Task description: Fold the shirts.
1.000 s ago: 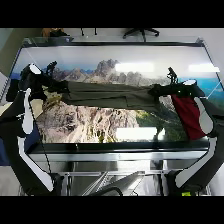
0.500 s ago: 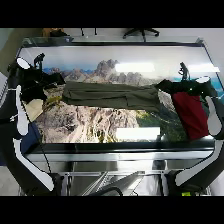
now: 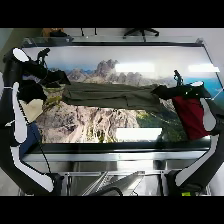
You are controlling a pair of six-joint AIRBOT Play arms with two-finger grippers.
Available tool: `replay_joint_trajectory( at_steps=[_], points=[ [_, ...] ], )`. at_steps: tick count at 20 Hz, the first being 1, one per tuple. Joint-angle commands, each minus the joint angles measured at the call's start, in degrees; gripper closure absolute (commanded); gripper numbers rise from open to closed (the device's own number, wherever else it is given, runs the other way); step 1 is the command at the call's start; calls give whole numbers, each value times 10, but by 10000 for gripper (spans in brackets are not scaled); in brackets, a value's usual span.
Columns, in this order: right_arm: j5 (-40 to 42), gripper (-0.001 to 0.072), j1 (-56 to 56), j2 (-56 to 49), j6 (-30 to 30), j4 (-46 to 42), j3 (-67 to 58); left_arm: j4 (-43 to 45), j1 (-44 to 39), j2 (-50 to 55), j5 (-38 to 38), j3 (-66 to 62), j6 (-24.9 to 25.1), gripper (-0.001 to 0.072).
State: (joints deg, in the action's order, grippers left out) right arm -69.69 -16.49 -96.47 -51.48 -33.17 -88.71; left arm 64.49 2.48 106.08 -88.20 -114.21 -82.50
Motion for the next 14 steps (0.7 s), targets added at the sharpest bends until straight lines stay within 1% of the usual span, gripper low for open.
replay_joint_trajectory(
  at_steps=[1, 2, 3, 4, 6, 7, 9, 12, 14],
  points=[
    [-2, 11, 10, -26, 2, 3, 1, 0, -42, -7, 0, 0, -1, 1],
    [-3, 34, 10, -26, 5, 5, 1, -1, -54, -6, 8, 0, -1, 2],
    [-8, 270, 10, -24, 5, 11, 0, 0, -66, -5, 19, 1, -1, 62],
    [-14, 478, 9, -23, 5, 15, -3, 0, -78, -5, 36, 1, -1, 242],
    [-33, 633, 9, -18, 5, 16, -22, 0, -101, -5, 86, 1, -1, 615],
    [-46, 687, 9, -13, 5, 15, -35, 0, -114, -2, 116, 1, -1, 693],
    [-73, 694, 9, 3, -9, 16, -68, -2, -148, 15, 166, 1, -1, 694],
    [-136, 694, 9, 37, -41, 18, -135, -2, -206, 74, 193, 0, -2, 694],
    [-178, 694, 9, 62, -65, 37, -182, -2, -242, 116, 227, 0, -16, 694]
  ],
)
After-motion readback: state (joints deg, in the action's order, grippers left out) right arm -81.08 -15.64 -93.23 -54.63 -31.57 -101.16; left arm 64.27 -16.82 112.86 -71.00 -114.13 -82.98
